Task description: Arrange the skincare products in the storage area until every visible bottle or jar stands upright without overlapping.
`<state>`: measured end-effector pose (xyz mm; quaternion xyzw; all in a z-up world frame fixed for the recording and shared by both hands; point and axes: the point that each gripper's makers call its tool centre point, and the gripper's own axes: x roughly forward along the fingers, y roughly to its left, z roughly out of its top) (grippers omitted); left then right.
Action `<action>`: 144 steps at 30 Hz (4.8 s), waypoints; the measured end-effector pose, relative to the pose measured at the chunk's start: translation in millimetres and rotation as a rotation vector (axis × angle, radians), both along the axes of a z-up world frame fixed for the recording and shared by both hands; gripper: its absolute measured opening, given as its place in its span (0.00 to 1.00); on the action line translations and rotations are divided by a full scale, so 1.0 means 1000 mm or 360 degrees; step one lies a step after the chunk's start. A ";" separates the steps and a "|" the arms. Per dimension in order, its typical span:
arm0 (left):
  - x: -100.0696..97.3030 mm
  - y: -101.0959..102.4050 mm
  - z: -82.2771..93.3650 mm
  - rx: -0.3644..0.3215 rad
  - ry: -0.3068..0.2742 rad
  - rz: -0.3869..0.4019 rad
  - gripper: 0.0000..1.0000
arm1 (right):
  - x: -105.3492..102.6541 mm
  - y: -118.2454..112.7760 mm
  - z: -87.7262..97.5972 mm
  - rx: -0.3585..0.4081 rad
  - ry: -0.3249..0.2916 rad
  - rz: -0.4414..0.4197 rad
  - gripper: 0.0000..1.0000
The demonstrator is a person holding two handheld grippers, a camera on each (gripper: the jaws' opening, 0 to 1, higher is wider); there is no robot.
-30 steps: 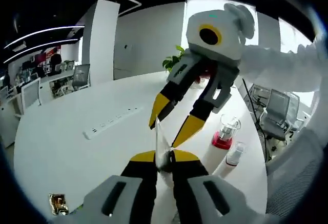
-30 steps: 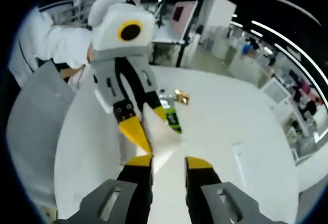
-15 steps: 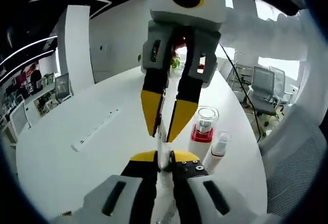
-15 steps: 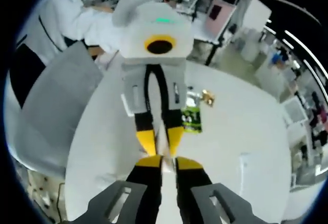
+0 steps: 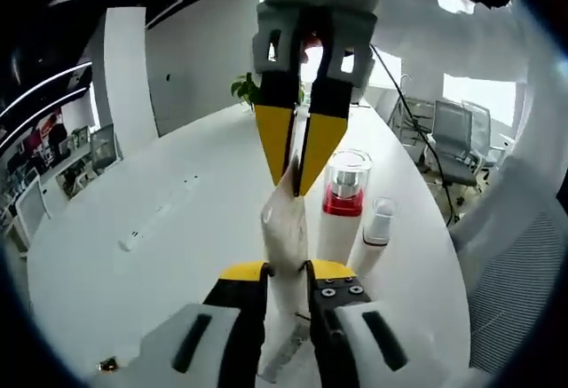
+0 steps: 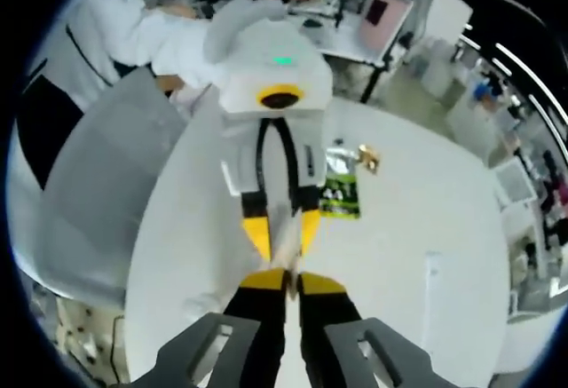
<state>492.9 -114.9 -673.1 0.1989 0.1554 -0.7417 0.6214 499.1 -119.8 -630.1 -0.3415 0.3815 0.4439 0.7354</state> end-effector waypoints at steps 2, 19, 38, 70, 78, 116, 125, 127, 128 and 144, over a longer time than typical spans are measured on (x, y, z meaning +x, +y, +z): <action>-0.001 0.001 0.001 0.0003 0.0048 0.0011 0.13 | -0.001 0.002 0.000 -0.0013 0.0007 0.0000 0.00; -0.001 0.001 0.001 0.0025 0.0140 -0.0038 0.11 | -0.017 0.010 0.004 -0.0014 0.0082 -0.0041 0.00; -0.045 0.005 0.007 0.0020 0.0082 -0.0141 0.11 | -0.033 0.010 0.006 -0.0022 0.0151 -0.0075 0.00; -0.042 0.016 0.023 -0.0035 0.0068 -0.0069 0.18 | -0.033 0.012 0.025 0.0029 0.0009 -0.0075 0.06; -0.036 0.028 0.028 -0.0025 0.0037 0.0017 0.16 | -0.031 0.017 0.034 0.0147 -0.0103 -0.0154 0.09; -0.014 0.119 0.047 -0.0087 -0.0037 0.0480 0.21 | -0.090 0.011 0.037 0.0491 -0.0366 -0.0639 0.05; -0.025 0.140 0.049 -0.0088 -0.0011 0.0487 0.32 | -0.107 0.015 0.038 0.0560 -0.0434 -0.0668 0.27; -0.022 0.145 0.050 -0.0093 0.0009 0.0524 0.37 | -0.110 0.016 0.036 0.0562 -0.0448 -0.0665 0.31; -0.021 0.147 0.050 -0.0097 0.0010 0.0538 0.41 | -0.111 0.016 0.034 0.0558 -0.0451 -0.0665 0.33; -0.011 0.188 0.049 -0.0100 0.0003 0.0662 0.71 | -0.130 0.020 0.029 0.0617 -0.0520 -0.0767 0.75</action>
